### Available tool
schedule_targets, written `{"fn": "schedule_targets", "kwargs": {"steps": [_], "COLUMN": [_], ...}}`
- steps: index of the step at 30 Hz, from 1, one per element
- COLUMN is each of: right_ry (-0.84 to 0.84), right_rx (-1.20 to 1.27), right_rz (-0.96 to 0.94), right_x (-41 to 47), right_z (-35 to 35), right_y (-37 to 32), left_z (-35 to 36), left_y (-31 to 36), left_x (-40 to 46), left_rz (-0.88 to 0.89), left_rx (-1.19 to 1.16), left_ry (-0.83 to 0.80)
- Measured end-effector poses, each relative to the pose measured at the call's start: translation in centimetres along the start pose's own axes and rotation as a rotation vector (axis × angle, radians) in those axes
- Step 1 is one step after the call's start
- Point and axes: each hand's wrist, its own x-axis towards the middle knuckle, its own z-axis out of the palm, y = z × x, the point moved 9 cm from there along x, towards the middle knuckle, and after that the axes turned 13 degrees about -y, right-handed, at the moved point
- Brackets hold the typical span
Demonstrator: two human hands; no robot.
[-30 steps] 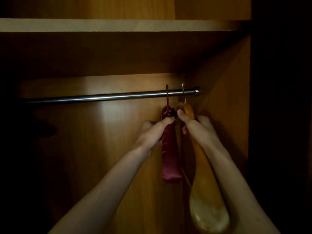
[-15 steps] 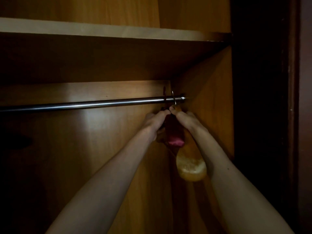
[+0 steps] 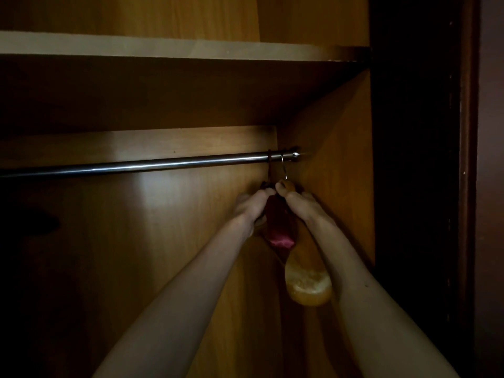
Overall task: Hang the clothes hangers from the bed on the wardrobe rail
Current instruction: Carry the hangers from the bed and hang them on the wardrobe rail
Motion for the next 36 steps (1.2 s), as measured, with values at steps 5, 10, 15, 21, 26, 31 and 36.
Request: {"fn": "schedule_targets", "kwargs": {"steps": [5,10,15,21,26,31,36], "right_ry": [-0.006,0.060,0.116,0.144,0.046,0.123,0.243], "right_rx": [-0.050,-0.033,0.046,-0.121,-0.329,-0.340,-0.114], "right_rz": [0.029,-0.014,-0.136,-0.112,0.155,0.585,0.959], "right_x": [-1.6,-7.6,-15.1,-22.9,-30.1,-42.0,-58.8], "right_z": [-0.5,-0.5,0.0,-0.4,-0.6,-2.1,-1.5], "right_y": [0.9,2.9,6.9,15.9,28.4,43.3,55.9], "left_z": [-0.6,-1.3,-0.6,4.6,14.5,22.8,27.6], "left_y": [-1.3,-4.4,-10.2,-23.4,-34.2,-47.4,-56.5], "left_x": [-0.7,-3.4,-7.2,-12.4,-19.5,-28.7,-42.1], "left_rz": [0.014,0.056,0.139,0.104,0.052,-0.122,-0.219], "left_rx": [0.115,0.189,0.281,0.479,0.676,0.966,1.120], "left_ry": [-0.026,-0.006,-0.056,-0.411,-0.842,-1.216,-1.653]}}
